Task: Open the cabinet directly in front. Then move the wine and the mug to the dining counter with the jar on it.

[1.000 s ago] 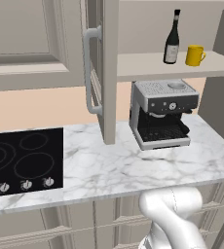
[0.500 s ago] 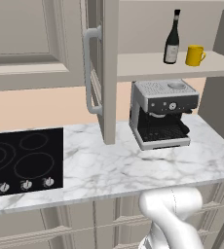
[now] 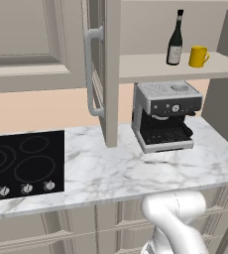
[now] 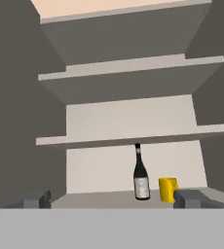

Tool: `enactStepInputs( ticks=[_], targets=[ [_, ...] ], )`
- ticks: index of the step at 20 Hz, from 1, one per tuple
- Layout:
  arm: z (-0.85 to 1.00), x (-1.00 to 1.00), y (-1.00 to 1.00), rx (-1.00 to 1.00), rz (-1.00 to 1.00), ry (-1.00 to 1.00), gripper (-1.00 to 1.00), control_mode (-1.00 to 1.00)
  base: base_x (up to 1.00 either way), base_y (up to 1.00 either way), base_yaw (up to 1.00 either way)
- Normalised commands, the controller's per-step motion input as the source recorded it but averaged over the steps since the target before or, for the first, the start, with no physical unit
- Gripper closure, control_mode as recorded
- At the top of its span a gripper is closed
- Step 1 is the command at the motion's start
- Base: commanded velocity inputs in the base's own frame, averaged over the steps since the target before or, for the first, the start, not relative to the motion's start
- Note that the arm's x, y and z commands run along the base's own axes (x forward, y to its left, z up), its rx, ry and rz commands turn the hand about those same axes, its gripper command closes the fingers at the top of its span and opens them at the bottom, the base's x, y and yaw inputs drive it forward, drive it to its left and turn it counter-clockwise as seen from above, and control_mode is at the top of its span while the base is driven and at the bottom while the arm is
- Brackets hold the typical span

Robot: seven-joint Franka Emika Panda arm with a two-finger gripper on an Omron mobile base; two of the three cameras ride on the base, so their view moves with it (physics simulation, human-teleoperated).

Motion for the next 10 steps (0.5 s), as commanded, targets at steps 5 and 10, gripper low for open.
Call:
enactStepInputs(
  ticks=[5, 10],
  targets=[
    [0.03, 0.0, 0.0, -0.06, 0.0, 0.0, -1.0, -1.0, 0.0, 0.0, 0.0],
    [0.0, 0.02, 0.0, 0.0, 0.0, 0.0, -1.0, -1.0, 0.0, 0.0, 0.0]
  ],
)
